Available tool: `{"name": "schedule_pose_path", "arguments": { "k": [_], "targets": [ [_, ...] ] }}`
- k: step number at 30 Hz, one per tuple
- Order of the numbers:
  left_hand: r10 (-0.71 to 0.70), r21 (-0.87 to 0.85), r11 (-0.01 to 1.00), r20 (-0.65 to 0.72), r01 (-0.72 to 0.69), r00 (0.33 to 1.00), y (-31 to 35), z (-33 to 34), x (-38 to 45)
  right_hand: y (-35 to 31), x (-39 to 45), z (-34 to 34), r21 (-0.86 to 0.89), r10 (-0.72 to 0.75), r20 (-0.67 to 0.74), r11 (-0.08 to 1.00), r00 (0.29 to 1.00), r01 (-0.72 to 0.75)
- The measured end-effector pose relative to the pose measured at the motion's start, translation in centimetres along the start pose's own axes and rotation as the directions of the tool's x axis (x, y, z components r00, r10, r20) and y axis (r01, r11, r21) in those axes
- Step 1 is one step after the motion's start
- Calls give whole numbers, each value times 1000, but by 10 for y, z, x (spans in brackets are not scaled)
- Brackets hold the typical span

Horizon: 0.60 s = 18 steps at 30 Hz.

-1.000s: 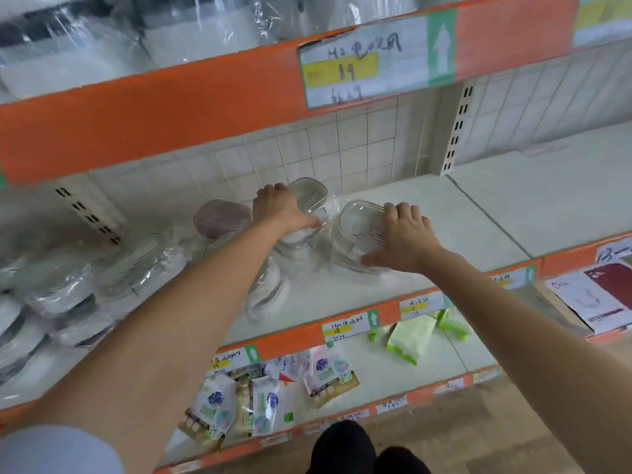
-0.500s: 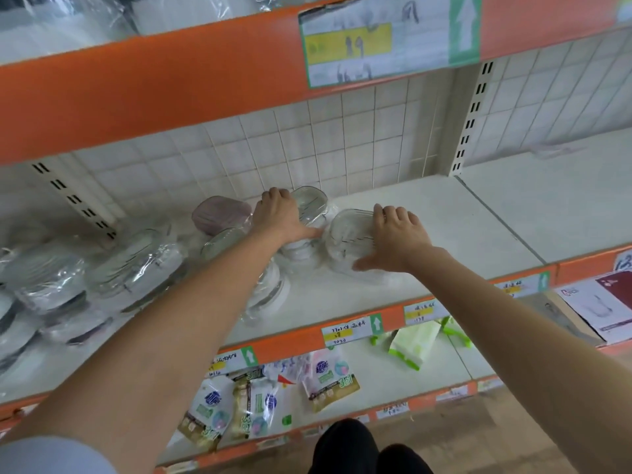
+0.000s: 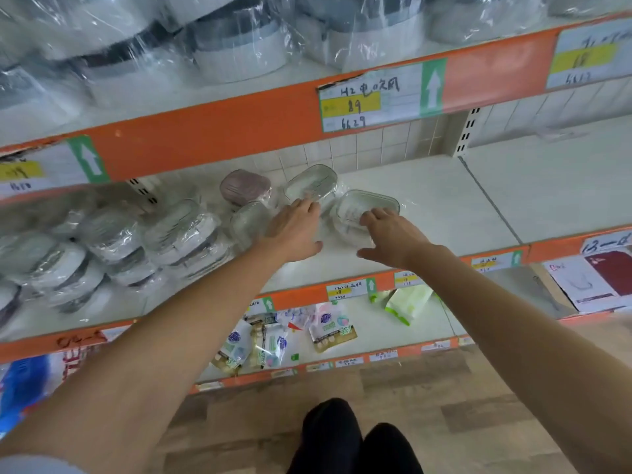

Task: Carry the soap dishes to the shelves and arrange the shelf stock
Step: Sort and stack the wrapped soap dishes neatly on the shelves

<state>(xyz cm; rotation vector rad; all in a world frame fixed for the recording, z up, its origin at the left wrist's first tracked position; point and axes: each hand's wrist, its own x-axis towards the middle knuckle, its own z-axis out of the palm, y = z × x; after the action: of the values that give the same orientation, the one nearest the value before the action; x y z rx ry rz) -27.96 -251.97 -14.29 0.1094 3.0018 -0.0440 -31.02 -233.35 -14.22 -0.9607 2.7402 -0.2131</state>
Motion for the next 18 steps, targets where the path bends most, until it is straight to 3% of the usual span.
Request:
{"name": "schedule_pose_path", "arguments": {
  "k": [7,18],
  "targets": [
    [74,-115,993,322,-39,944,9,-14,-61,-21,-44,-21,60,-12,217,998,976,-1],
    [-67,-220,961,394,165,917,-15,-45,-156,-95,-85,-44,38,-153,297,988,942,149]
  ]
}}
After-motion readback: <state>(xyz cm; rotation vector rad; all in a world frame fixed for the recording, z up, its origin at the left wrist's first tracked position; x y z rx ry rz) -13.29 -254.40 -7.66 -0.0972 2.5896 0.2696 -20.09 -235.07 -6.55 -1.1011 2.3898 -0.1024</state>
